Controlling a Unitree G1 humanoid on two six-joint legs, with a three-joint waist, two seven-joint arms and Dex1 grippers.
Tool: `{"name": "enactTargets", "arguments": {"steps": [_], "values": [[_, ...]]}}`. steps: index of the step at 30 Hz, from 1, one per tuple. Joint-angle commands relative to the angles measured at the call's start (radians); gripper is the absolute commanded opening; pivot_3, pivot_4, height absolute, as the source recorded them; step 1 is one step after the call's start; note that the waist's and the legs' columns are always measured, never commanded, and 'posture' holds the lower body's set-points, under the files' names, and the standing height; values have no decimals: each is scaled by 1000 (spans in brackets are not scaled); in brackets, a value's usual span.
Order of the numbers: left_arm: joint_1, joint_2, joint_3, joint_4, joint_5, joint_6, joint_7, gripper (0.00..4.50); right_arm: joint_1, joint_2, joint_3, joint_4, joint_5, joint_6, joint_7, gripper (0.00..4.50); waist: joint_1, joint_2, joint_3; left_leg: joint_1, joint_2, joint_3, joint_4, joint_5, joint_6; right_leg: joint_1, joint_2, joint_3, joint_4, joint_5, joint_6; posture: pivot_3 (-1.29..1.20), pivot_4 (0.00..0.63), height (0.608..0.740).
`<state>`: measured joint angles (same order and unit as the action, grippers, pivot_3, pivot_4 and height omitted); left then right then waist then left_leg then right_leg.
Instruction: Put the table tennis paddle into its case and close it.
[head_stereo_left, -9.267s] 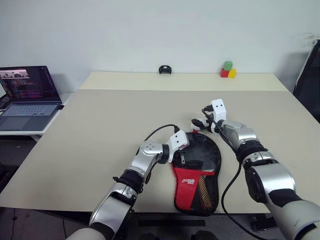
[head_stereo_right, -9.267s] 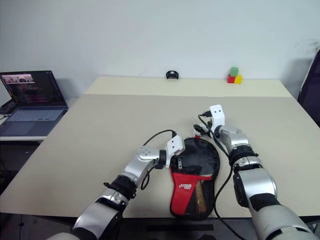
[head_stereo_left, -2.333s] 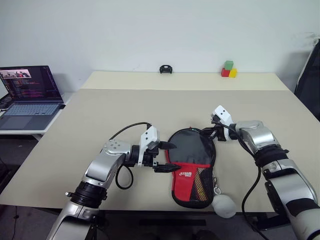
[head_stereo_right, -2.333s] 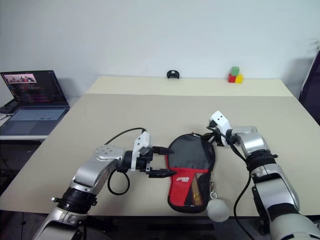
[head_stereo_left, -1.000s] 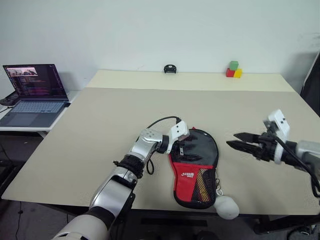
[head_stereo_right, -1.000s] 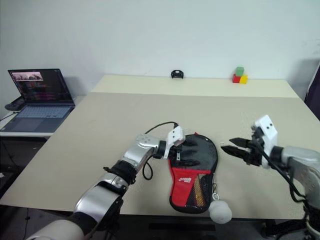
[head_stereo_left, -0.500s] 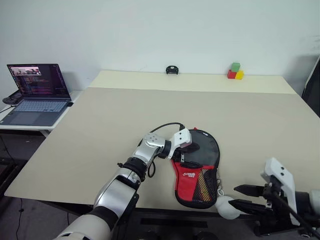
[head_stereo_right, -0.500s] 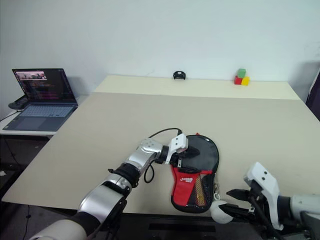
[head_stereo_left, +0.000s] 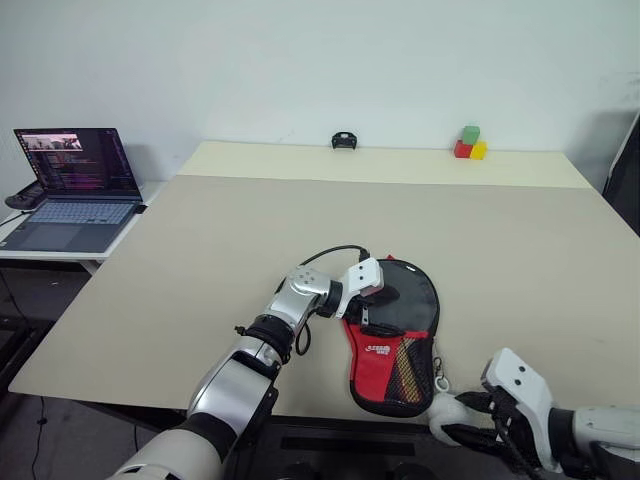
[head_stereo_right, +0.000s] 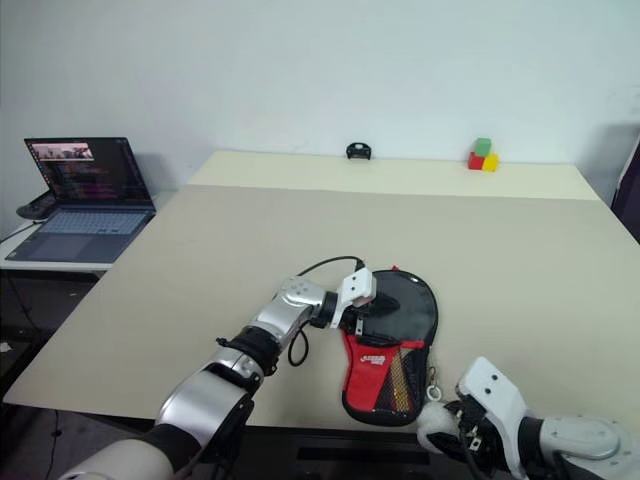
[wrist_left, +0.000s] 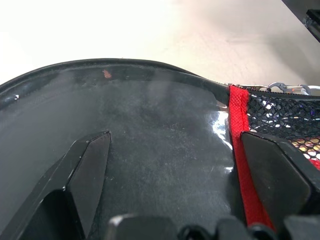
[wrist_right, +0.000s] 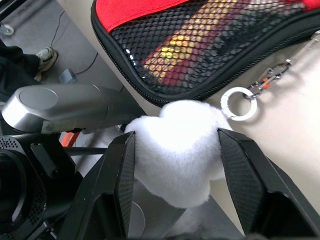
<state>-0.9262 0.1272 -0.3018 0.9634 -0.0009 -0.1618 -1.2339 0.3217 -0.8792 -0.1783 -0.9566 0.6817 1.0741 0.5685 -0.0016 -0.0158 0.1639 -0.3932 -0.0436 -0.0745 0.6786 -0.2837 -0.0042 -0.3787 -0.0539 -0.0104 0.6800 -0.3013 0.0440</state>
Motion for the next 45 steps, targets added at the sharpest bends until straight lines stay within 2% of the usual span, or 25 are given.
{"name": "enactTargets", "arguments": {"steps": [1,18,25,28,30,41,45], "values": [[3,1,10,7,11,-12,0,4500,1,4,41,10,-33,-34,-14,2634,0,0,0,0,0,0,0,0,0,0,0,0,0,0,0,0,150,740],[13,2,8,-1,15,-13,3,4500,7,-35,178,48,-165,-108,-15,2634,0,-2,-1,6,0,0,0,0,0,6,0,0,-1,0,0,0,150,740],[19,0,8,-8,13,-11,1,4500,0,-19,184,67,-178,-123,-11,2634,0,-3,-1,8,1,0,0,0,0,7,0,0,-1,0,0,0,150,740],[20,0,7,-9,13,-10,0,4500,-11,-20,178,71,-184,-118,-12,3236,0,-4,-1,8,1,0,-1,0,0,7,0,0,-1,0,0,0,150,740],[21,0,7,-9,13,-10,0,4500,-15,-29,189,77,-200,-126,-8,3847,0,-4,-1,8,1,0,-1,0,0,7,0,0,-1,0,0,0,150,740],[25,5,8,-11,15,-12,2,4500,-38,16,178,113,-200,-136,-21,3847,0,-4,-1,9,1,0,-1,0,0,7,0,0,-1,0,0,0,150,740],[31,7,6,-11,16,-13,-2,4500,-57,40,156,115,-176,-118,-18,3053,0,-4,-1,9,1,0,-1,0,0,7,0,0,-1,0,0,0,150,740]]}}
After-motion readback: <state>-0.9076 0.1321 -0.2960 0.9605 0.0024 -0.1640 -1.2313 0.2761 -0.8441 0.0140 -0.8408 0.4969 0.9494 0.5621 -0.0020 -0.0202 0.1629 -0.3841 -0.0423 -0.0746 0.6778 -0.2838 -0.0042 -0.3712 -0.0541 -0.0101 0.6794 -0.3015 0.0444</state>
